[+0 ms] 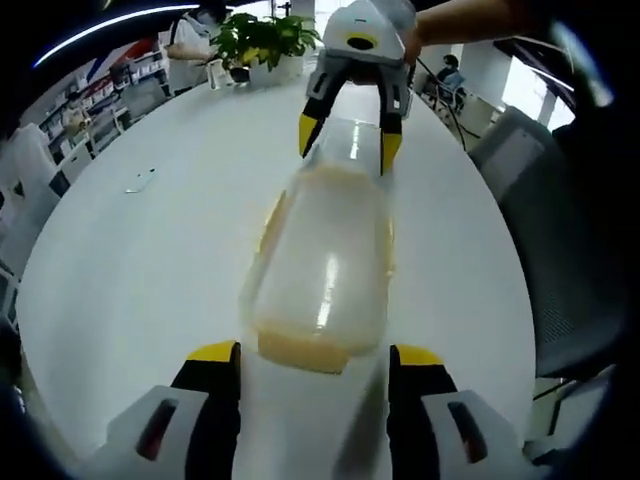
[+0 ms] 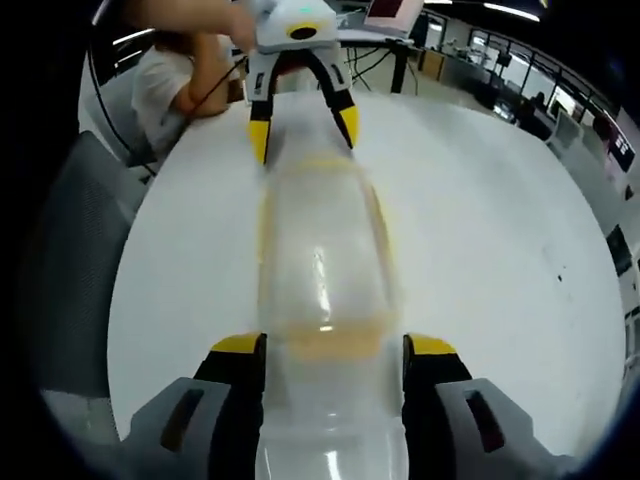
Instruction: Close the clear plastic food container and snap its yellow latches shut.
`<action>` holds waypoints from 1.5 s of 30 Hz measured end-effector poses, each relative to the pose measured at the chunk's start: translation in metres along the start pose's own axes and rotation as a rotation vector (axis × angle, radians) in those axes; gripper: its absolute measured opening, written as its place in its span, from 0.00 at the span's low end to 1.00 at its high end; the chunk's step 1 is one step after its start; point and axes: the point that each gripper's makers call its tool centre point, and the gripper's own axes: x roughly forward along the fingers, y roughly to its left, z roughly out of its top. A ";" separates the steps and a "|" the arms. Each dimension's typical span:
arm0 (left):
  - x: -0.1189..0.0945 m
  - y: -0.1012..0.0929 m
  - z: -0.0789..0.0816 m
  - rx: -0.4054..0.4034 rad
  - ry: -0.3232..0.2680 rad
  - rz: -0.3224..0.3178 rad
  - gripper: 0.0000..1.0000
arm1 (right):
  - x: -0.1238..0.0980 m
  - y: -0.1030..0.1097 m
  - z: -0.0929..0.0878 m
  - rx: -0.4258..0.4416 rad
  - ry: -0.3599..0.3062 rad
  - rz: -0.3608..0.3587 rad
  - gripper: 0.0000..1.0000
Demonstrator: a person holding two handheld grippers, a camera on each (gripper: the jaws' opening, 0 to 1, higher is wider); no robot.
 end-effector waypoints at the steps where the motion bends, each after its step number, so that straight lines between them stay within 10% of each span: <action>1: 0.001 0.001 0.000 0.009 0.007 0.000 0.52 | 0.001 0.000 -0.002 -0.010 0.011 0.004 0.53; 23: 0.018 0.001 -0.006 0.172 0.094 -0.064 0.34 | 0.015 0.000 -0.007 -0.093 0.141 0.055 0.38; 32: 0.023 0.003 -0.003 0.124 0.067 -0.075 0.33 | 0.018 -0.004 -0.013 -0.118 0.235 0.063 0.39; 45: 0.025 0.004 -0.006 0.129 0.258 -0.061 0.35 | 0.021 -0.002 -0.013 -0.122 0.314 0.058 0.39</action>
